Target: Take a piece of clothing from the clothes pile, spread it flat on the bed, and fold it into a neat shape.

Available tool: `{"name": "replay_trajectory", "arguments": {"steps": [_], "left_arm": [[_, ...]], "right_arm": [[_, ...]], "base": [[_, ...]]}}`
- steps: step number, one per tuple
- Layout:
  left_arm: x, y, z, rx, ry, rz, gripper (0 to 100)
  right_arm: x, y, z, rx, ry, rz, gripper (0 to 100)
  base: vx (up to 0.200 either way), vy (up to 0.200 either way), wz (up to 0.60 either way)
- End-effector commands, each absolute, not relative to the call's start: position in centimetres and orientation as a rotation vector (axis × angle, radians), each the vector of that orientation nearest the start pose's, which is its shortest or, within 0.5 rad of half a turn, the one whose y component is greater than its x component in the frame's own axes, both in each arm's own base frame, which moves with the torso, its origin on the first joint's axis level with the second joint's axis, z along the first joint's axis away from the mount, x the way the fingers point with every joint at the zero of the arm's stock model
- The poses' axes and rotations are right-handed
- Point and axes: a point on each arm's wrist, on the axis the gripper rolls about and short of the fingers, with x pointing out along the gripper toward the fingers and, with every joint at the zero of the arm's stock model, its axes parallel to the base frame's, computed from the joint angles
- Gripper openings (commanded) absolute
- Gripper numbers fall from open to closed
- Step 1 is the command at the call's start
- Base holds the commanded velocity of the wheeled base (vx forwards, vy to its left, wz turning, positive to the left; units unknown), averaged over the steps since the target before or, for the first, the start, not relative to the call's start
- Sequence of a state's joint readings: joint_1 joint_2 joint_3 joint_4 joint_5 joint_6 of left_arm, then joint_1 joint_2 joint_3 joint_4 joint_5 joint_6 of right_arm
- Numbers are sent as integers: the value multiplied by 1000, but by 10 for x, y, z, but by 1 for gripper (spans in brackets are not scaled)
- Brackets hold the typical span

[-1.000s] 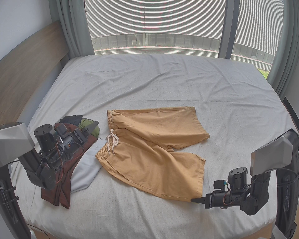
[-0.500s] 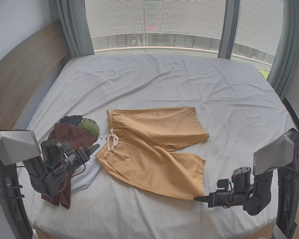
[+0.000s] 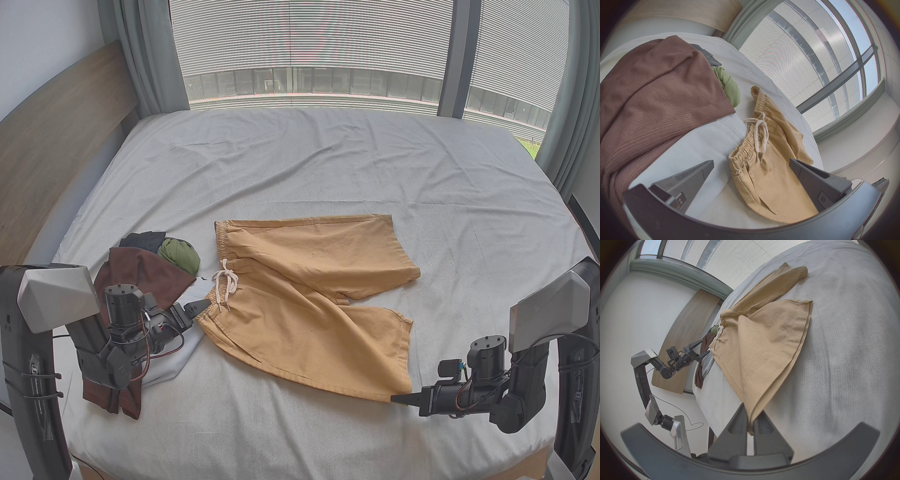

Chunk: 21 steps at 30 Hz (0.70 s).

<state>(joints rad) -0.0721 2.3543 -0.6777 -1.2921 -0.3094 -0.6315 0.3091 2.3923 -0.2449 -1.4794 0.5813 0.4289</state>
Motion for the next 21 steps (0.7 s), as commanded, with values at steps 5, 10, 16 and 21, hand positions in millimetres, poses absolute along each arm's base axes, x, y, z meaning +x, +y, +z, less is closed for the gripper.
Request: {"name": "replay_trajectory", "arguments": {"steps": [5,10,16,21], "left_arm": [[375,-41,-20,-659,498,-259,100],[379,-45,-19,-662,490,-269,100],[385,-45,-24,-664,491,-265,0],[385,-45,-33,-664,506,-261,0]], "right_arm": [[249,92,-45,479,860,697,0],[248,92,-44,479,861,695,0],[245,88,-44,480,849,690,0],[241,85,-45,483,856,681,0]], "base": [[0,0,0],[0,0,0],[0,0,0],[0,0,0]]}}
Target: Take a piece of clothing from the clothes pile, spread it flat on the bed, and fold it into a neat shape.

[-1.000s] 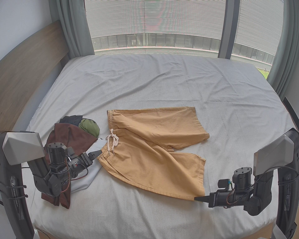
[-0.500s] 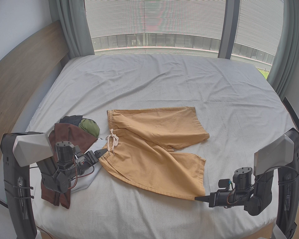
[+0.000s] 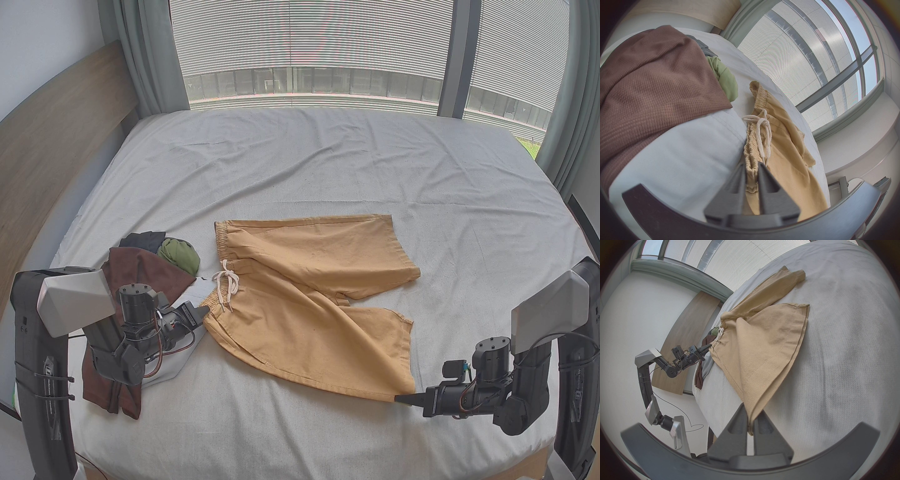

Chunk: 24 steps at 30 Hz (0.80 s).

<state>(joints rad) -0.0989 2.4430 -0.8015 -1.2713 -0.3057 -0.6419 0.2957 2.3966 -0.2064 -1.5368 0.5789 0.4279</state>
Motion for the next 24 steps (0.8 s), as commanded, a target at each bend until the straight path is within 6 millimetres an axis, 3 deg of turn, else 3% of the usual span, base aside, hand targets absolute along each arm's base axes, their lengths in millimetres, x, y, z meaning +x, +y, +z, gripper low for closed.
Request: {"name": "replay_trajectory", "arguments": {"steps": [1,12,17,24], "left_arm": [[384,-45,-34,-665,510,-260,0],[335,-39,-13,-651,582,-245,0],[316,-38,-14,-612,631,-245,0],[303,-38,-20,-597,680,-238,0]], "right_arm": [[240,83,-44,485,860,672,0],[230,73,-44,483,889,641,0],[226,72,-46,467,905,643,0],[221,71,-47,455,922,643,0]], "base": [[0,0,0],[0,0,0],[0,0,0],[0,0,0]]}}
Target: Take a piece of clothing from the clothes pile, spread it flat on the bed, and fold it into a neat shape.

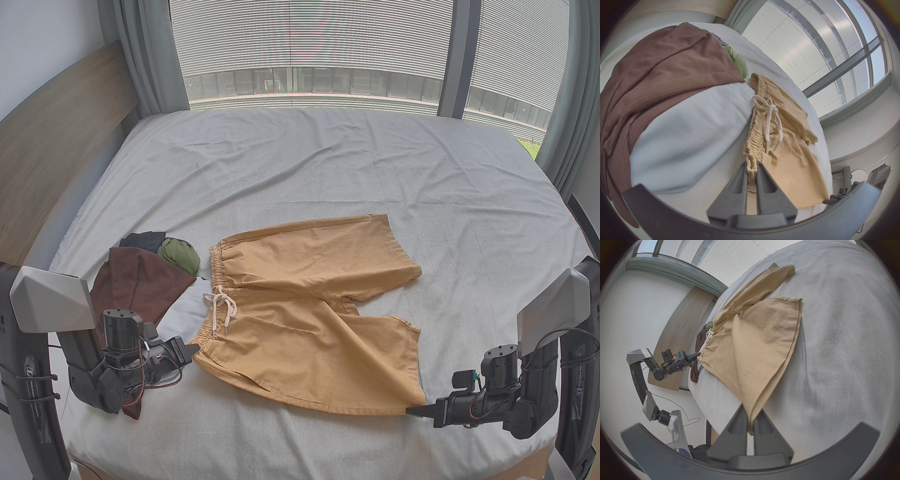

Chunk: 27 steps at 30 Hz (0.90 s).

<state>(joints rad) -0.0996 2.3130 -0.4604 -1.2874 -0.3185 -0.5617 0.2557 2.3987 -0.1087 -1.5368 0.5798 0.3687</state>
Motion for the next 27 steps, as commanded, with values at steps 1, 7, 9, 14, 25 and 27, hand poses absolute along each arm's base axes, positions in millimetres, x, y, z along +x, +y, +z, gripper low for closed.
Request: {"name": "replay_trajectory", "arguments": {"steps": [1,7,9,14,25,27], "left_arm": [[301,-39,-21,-592,686,-241,0],[295,-39,-23,-575,694,-245,0],[294,-39,-23,-574,684,-248,0],[294,-39,-25,-576,665,-253,0],[293,-37,-18,-571,553,-272,100],[295,-35,-12,-573,527,-273,100]], "right_arm": [[220,70,-47,456,925,642,0],[219,70,-48,445,927,645,0],[219,69,-48,442,928,642,0],[219,68,-49,444,930,638,0],[232,53,-38,461,839,591,100],[242,45,-32,468,771,566,100]], "base": [[0,0,0],[0,0,0],[0,0,0],[0,0,0],[0,0,0],[0,0,0]]}}
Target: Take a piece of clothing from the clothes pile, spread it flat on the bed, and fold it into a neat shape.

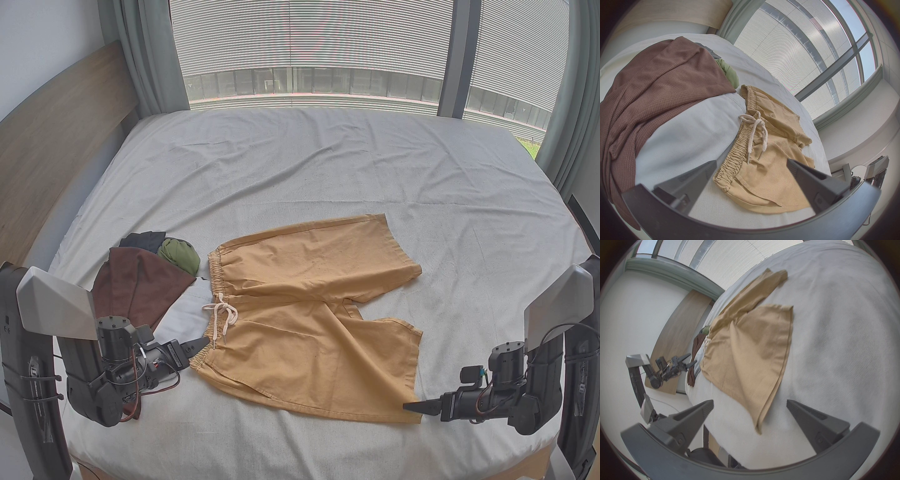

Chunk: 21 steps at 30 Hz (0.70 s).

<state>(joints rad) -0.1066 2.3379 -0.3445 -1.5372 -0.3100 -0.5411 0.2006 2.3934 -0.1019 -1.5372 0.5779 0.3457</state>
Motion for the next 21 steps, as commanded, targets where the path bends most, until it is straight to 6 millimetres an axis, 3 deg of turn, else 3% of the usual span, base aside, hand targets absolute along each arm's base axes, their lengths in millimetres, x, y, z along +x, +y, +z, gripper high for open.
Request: {"name": "replay_trajectory", "arguments": {"steps": [1,8,21], "left_arm": [[295,-34,-11,-575,521,-268,100],[297,-32,-9,-575,510,-266,100],[296,-34,-9,-577,512,-274,100]], "right_arm": [[248,41,-30,470,744,555,100],[288,25,-25,466,598,519,100],[347,36,-36,460,597,542,100]], "base": [[0,0,0],[0,0,0],[0,0,0]]}}
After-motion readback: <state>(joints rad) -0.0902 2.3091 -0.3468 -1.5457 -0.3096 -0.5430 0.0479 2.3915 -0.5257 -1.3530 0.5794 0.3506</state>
